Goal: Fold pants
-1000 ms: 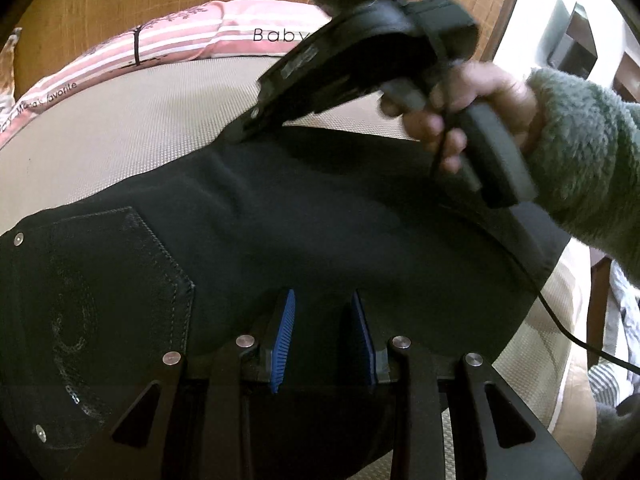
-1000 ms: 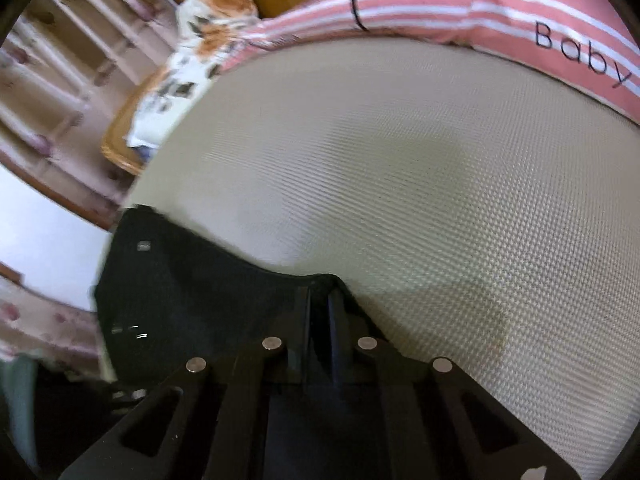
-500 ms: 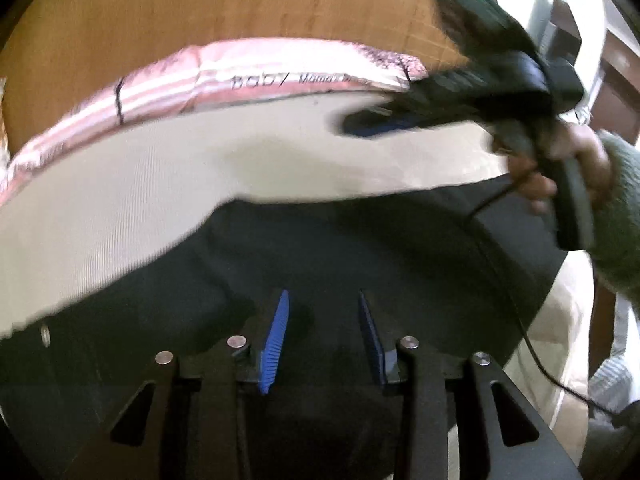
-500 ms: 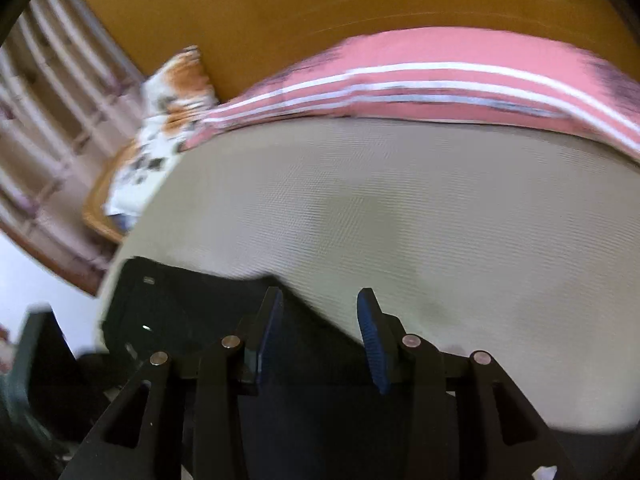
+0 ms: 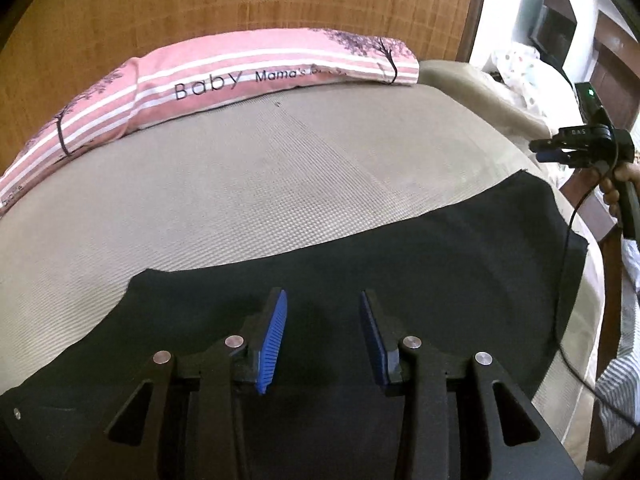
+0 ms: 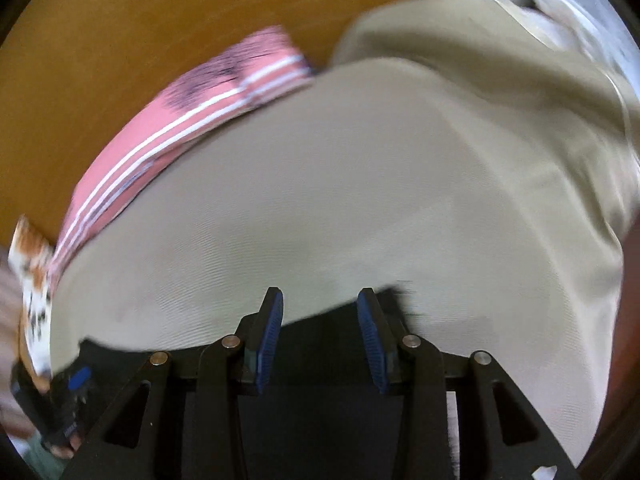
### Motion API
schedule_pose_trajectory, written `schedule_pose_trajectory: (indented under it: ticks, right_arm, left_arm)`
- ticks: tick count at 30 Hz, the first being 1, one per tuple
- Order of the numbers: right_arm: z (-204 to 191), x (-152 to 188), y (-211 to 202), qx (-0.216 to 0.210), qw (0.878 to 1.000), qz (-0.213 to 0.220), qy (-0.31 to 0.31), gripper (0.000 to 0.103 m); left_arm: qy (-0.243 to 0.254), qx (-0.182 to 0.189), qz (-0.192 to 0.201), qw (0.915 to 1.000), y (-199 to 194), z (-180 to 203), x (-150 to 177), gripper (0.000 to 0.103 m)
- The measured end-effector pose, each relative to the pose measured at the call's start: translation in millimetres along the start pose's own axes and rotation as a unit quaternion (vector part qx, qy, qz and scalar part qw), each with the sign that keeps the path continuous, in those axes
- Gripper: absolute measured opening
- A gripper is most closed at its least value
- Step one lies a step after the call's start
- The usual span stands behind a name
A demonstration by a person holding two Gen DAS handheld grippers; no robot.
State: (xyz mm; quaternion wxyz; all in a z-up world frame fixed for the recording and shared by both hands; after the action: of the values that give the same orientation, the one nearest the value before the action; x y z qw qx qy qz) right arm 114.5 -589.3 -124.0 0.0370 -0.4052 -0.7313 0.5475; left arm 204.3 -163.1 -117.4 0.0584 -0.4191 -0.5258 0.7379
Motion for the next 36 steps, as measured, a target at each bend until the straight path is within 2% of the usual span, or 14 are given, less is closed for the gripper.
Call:
schedule_pose_trajectory:
  ticks: [3,7,12,18,19,23,26,30,33,34,35,36]
  right_arm:
    - [26,1,9,-0.016,0.999,-0.017,0.035,0.037]
    - [35,5,26,-0.020,0.998,-0.035,0.040,0.036]
    - [30,10,27,-0.038,0.998,-0.039,0.021,0.016]
    - [29,13,34,-0.031,0.998,-0.051,0.004,0.015]
    - [27,14,35,-0.024,0.999,-0.048,-0.003,0.008]
    - [8,11,12,-0.002,0.999,0.026,-0.043,0.003]
    - [2,10,7,0.019,0.997,0.053,-0.047,0.003]
    - [13,14,32,0.059,0.997,0.038,-0.038,0.003]
    - [23,15,34,0.051,0.998,0.045,-0.013,0.003]
    - [25,15,32,0.053,0.997,0.047,-0.005,0.006]
    - [27,15,29,0.056,0.997,0.046,0.001,0.017]
    - [30,15,27,0.067,0.997,0.044,0.009,0.023]
  left_arm:
    - [0.002,-0.006,-0.009,0.9999,9,4,1,0.039]
    - [0.004,-0.016,-0.020,0.9997,17,6,4,0.039]
    - [0.003,-0.027,-0.028,0.9992,25,5,6,0.039]
    - [0.010,-0.036,-0.023,0.9990,27,8,6,0.041]
    - [0.010,-0.038,-0.022,0.9990,27,8,6,0.042]
    - [0.002,-0.043,-0.017,0.9989,25,6,6,0.042]
    - [-0.017,-0.044,-0.008,0.9988,25,-1,5,0.042]
    - [-0.020,-0.055,-0.003,0.9983,25,-4,8,0.041]
    - [-0.019,-0.058,0.002,0.9982,25,-6,11,0.041]
    - [-0.020,-0.057,0.002,0.9982,26,-6,11,0.041]
    - [-0.019,-0.058,0.002,0.9981,26,-6,11,0.042]
    - [-0.016,-0.063,-0.002,0.9979,26,-5,10,0.042]
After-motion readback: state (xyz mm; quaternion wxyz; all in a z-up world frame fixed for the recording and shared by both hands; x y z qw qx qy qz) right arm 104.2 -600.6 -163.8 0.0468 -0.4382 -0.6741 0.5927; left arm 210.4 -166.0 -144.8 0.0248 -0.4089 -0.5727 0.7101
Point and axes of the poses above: each gripper's, at about its wrist camera, not at the fingertips, and y roughly the way its jaws point, z to its right, x to its underside, the point moved 3 cm from there along y, roughly the way its jaws point, and after that the axes turned 2 degrees about -x, right-handed, at the moved point
